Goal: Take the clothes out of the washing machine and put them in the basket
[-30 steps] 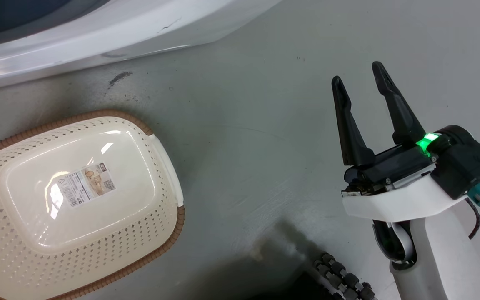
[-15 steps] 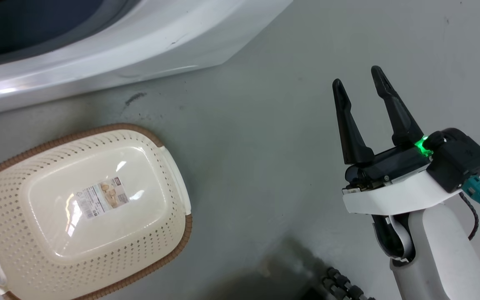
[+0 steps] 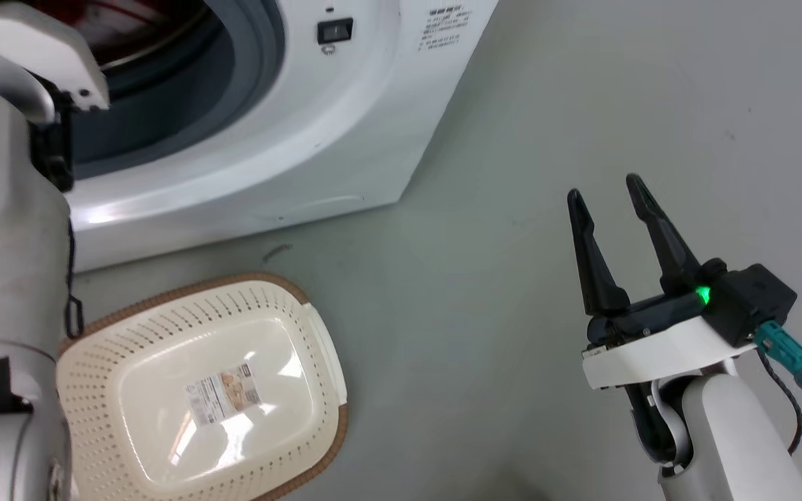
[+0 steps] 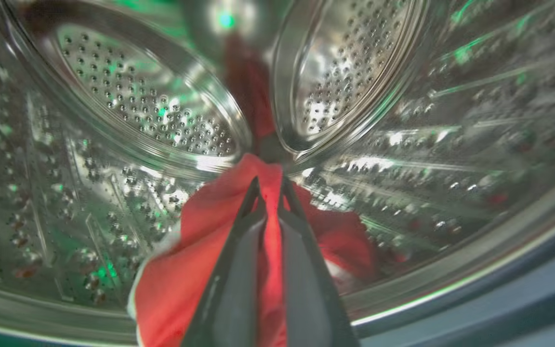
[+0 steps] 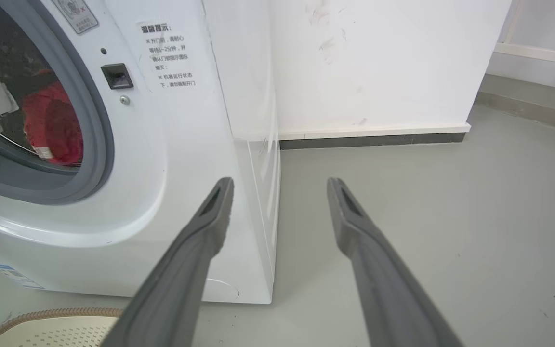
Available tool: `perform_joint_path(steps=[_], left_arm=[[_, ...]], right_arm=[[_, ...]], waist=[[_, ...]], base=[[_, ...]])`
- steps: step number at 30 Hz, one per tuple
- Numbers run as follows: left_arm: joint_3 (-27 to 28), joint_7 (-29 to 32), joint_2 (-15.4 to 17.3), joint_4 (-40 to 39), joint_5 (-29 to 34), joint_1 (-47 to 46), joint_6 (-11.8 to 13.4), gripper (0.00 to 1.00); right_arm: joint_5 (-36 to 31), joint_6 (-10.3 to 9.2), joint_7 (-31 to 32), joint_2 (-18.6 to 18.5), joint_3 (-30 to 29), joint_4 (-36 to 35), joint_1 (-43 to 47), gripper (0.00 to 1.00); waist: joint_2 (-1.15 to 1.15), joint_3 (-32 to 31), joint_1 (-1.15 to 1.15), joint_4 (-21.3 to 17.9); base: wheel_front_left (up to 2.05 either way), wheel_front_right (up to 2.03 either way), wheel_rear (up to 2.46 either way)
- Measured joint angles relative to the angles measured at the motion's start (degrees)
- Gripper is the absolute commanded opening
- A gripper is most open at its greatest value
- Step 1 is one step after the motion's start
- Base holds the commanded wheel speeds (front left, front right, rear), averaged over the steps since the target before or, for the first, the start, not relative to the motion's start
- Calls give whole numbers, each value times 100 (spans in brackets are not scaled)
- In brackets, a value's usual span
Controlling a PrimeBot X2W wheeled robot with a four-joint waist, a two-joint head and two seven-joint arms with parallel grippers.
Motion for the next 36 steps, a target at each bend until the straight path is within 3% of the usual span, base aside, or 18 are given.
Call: perform_joint_path(steps=[16, 20, 22, 24, 26, 32, 36], left_arm=[[454, -19, -437, -2476, -160, 2693, -244, 0], [569, -19, -702, -3309, -149, 3413, -237, 0], [595, -19, -756, -3507, -140, 3604, -232, 0], [682, -19, -1083, -4747, -40, 4718, -169, 0], [665, -19, -1206, -5132, -1, 5049, -134, 0], [571, -19, -1467, -5901, 9, 5985, 10, 0], [403, -19, -1563, -5943, -73, 6614, 94, 0]], right_arm=[[-181, -1, 14, 1, -254, 312, 628, 100], [-242, -1, 111, 1, -376, 271, 810, 100], [-256, -1, 136, 0, -394, 249, 861, 100], [-310, -1, 285, -1, -516, 74, 1181, 100], [-315, -1, 344, -2, -569, -5, 1277, 100], [-348, -1, 515, -1, -577, -174, 1437, 100], [-356, -1, 584, -1, -598, -279, 1490, 100]], waist=[[0, -1453, -1, 434], [0, -1769, -1, 551], [0, -1845, -1, 581], [0, -2236, -2, 764], [0, -2323, -2, 843], [0, -2450, -1, 1033], [0, -2429, -2, 1089]], base=[[0, 0, 0], [0, 0, 0], [0, 0, 0], [0, 0, 0], [0, 0, 0], [0, 0, 0], [0, 0, 0]])
